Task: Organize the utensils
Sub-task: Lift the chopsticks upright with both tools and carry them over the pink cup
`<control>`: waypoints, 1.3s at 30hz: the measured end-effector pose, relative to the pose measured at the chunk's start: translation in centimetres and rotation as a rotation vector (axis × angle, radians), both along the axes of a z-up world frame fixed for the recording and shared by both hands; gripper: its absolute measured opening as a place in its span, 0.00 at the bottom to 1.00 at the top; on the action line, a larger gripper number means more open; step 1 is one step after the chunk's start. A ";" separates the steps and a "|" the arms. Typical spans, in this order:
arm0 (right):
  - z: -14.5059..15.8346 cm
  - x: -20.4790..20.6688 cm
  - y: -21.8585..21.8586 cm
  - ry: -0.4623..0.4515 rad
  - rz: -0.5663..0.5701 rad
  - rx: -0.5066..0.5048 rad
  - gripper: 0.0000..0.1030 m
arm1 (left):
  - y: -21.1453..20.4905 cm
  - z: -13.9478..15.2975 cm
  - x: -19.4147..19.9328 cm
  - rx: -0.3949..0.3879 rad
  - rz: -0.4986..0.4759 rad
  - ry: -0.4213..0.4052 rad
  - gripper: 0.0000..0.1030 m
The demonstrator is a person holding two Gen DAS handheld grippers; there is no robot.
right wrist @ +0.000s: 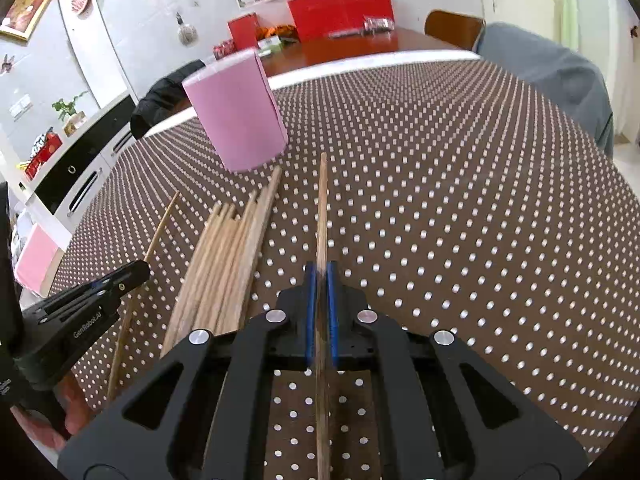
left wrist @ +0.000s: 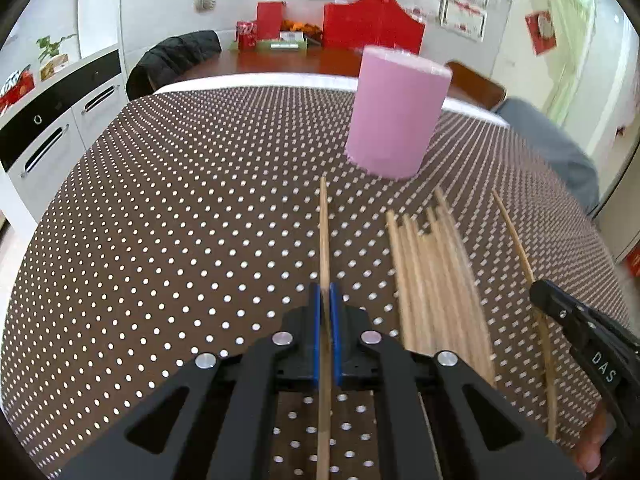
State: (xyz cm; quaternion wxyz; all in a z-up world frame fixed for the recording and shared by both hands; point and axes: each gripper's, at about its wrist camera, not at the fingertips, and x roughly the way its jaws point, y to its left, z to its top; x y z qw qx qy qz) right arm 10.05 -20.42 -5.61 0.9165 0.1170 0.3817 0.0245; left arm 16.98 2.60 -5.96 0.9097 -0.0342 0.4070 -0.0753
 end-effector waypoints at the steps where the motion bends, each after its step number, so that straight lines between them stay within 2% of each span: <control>1: 0.4 -0.1 -0.1 -0.015 0.002 0.001 0.05 | 0.0 -0.1 -0.9 -0.011 -0.006 -0.018 0.05; 4: 1.4 -0.6 -0.2 -0.053 0.003 -0.001 0.05 | -0.2 0.9 -2.1 -0.042 -0.017 -0.084 0.05; 8: 2.8 -0.9 -0.8 -0.089 0.014 0.012 0.05 | -0.8 2.9 -3.4 -0.124 -0.054 -0.186 0.05; 11: 4.2 -1.4 -1.0 -0.140 0.009 -0.014 0.05 | -1.4 4.6 -4.1 -0.157 -0.068 -0.264 0.05; 18: 7.9 -2.2 -1.5 -0.261 0.015 -0.031 0.05 | -2.3 9.2 -4.8 -0.191 -0.061 -0.420 0.05; 20: 8.8 -2.2 -1.6 -0.288 0.013 -0.029 0.05 | -2.6 10.5 -4.6 -0.163 -0.027 -0.457 0.05; 22: 9.9 -2.3 -1.9 -0.321 0.009 -0.031 0.05 | -2.9 11.5 -4.1 -0.157 -0.011 -0.473 0.05; 25: 11.6 -1.9 -1.8 -0.370 0.004 -0.056 0.05 | -2.8 12.8 -2.7 -0.192 0.002 -0.476 0.05; 32: 14.8 -0.3 -2.9 -0.418 -0.013 -0.053 0.05 | -2.8 15.8 -0.1 -0.193 0.063 -0.494 0.05; 35: 16.2 0.8 -3.5 -0.427 -0.026 -0.040 0.05 | -3.0 17.0 0.6 -0.196 0.075 -0.529 0.05; 39: 18.0 2.3 -3.7 -0.456 -0.042 -0.039 0.05 | -3.5 19.1 1.0 -0.216 0.069 -0.619 0.05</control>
